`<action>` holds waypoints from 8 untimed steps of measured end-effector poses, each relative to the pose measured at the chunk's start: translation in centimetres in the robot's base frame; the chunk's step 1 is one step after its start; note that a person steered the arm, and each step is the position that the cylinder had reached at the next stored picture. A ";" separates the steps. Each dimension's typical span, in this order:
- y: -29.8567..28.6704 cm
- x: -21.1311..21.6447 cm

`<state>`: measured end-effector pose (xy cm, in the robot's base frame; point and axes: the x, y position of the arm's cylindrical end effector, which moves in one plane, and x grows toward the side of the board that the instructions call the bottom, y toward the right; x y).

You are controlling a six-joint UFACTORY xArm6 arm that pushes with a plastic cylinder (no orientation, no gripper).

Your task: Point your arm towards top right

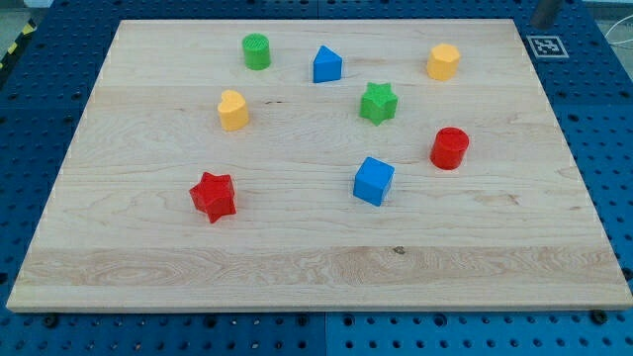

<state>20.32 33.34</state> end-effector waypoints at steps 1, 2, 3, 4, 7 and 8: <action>-0.6 -0.1; -1.7 -0.2; -2.7 -0.2; -3.9 -0.2; -8.5 -0.7; -10.0 -0.7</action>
<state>19.65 23.36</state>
